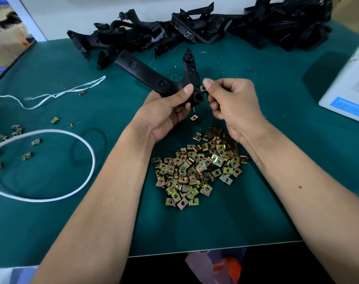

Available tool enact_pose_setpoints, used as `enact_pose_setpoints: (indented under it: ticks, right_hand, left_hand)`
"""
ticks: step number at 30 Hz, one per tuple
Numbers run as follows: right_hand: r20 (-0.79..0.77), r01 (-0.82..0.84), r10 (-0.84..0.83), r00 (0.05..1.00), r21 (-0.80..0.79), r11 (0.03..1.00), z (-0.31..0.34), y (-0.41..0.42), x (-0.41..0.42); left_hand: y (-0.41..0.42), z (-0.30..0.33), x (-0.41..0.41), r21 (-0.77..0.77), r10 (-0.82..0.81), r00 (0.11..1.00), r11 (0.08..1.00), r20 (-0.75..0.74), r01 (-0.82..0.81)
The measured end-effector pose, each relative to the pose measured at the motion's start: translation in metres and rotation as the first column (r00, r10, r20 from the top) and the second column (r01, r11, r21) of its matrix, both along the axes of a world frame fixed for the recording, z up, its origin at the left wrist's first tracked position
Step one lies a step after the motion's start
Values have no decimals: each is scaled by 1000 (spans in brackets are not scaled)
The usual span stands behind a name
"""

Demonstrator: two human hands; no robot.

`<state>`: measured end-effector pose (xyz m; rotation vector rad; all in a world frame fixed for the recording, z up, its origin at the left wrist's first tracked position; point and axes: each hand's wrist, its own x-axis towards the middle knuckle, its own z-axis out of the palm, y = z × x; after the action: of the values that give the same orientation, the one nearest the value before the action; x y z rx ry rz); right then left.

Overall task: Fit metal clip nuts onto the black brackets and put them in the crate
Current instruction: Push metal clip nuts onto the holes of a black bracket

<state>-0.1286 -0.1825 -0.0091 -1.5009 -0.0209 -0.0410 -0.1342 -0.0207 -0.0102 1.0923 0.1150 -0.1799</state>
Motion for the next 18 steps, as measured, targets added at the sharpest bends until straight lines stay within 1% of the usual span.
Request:
enact_pose_setpoints:
  ticks: [4,10,12,14,18]
  right_hand:
    - [-1,0,0,1000,53,999,0,3,-2]
    - [59,17,-17,998,2,1000,-1,6,-4]
    - [78,33,-30,996,-38,999,-2,7,-5]
    - [83,52,-46,995,-66,997,-3,8,-5]
    - [29,5,-5,1000,-10,1000,-5,11,-4]
  left_hand:
    - [-4,0,0,-33,14,1000,999,11,-14]
    - [-5,-2,2,19,44,999,999,15,-45]
    - [-5,-3,2,48,48,998,998,34,-49]
    - [-8,-4,2,126,78,993,988,89,-89]
    - [-13,-9,3,282,212,939,915,269,-287]
